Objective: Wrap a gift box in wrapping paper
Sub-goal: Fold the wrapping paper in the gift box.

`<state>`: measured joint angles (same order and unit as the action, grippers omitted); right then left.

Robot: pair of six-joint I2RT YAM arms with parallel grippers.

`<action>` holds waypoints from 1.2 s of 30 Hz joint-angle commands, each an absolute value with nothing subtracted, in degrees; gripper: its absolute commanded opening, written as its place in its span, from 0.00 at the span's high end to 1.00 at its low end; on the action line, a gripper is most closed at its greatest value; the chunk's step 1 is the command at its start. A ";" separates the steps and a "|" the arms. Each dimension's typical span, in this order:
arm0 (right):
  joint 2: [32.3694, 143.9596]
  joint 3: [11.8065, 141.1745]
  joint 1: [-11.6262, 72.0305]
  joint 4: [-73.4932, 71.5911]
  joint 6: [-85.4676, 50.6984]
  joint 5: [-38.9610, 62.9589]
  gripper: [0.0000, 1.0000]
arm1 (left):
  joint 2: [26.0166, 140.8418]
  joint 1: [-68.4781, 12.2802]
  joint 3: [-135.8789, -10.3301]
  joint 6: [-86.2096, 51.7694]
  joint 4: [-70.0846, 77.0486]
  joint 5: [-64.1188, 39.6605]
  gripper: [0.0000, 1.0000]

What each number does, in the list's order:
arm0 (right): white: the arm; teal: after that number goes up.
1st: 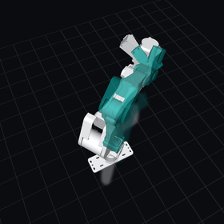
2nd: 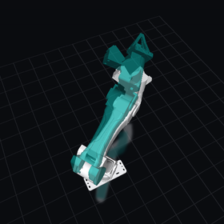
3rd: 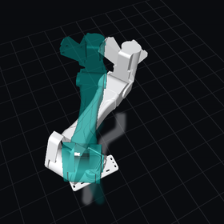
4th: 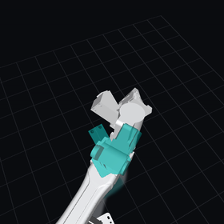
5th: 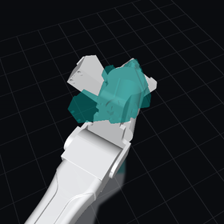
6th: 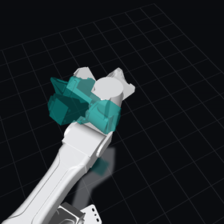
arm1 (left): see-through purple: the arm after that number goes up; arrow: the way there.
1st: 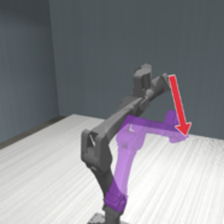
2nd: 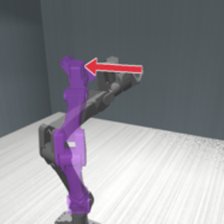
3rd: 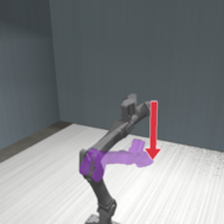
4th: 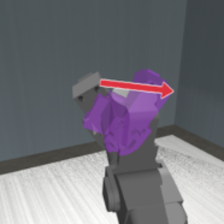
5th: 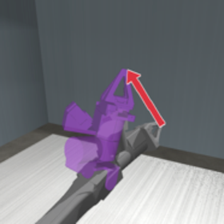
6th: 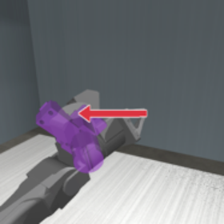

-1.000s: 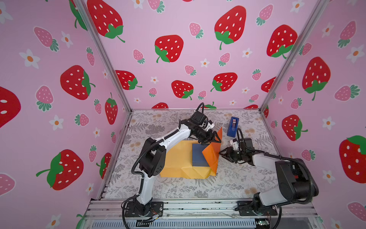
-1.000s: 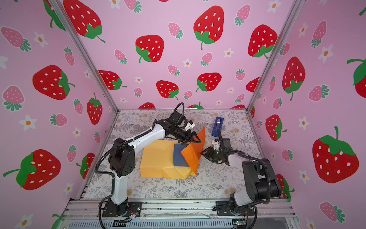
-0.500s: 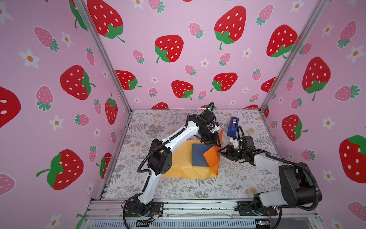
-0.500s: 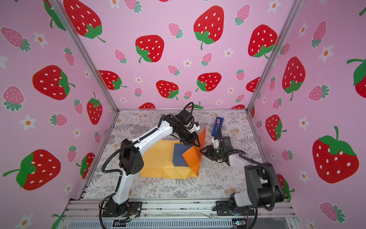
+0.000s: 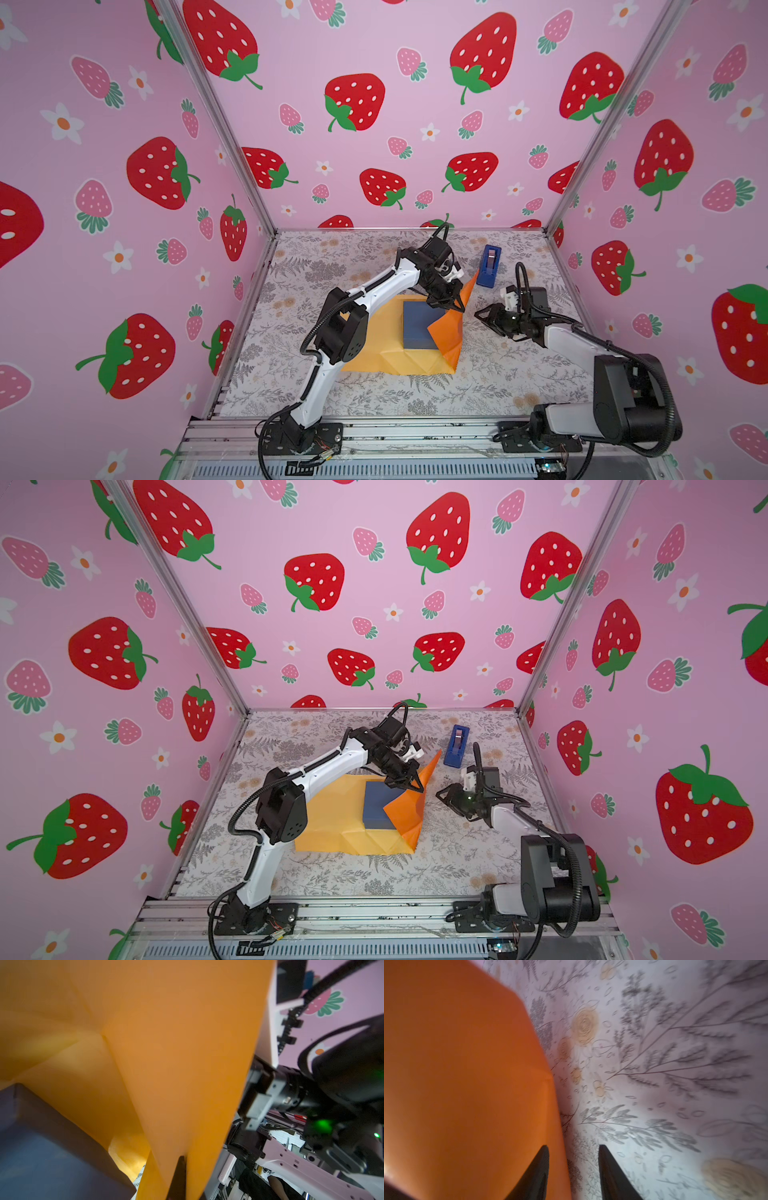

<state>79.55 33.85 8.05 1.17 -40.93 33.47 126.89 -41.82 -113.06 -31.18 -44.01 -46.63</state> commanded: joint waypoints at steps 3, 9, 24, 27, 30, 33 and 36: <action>86.76 35.77 8.80 -0.97 -39.19 36.26 0.63 | 123.60 -41.74 -103.82 -46.95 -20.43 -53.55 1.00; 93.54 40.73 16.83 -2.41 -37.65 45.65 0.65 | 123.01 -41.88 -100.54 -50.08 -16.92 -50.93 0.96; 85.69 34.05 13.04 -1.08 -36.89 47.31 0.68 | 119.76 -42.24 -98.68 -45.88 -25.11 -38.96 0.96; 84.17 34.35 13.56 -0.90 -36.47 52.66 0.69 | 118.89 -42.28 -97.95 -45.80 -25.16 -38.62 0.97; 81.07 38.55 12.94 12.62 -32.12 34.54 0.69 | 116.79 -42.37 -98.19 -41.59 -32.06 -33.62 0.97; 79.30 40.58 12.77 15.09 -32.04 28.28 0.69 | 114.85 -42.21 -95.85 -38.95 -35.87 -30.44 0.97; 78.13 41.36 12.74 14.11 -33.49 27.52 0.69 | 113.46 -42.28 -92.15 -39.21 -34.96 -30.51 0.97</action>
<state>79.50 39.99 12.88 10.85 -34.17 32.40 114.54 -42.11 -94.85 -41.12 -31.57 -32.91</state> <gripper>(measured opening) 0.310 0.054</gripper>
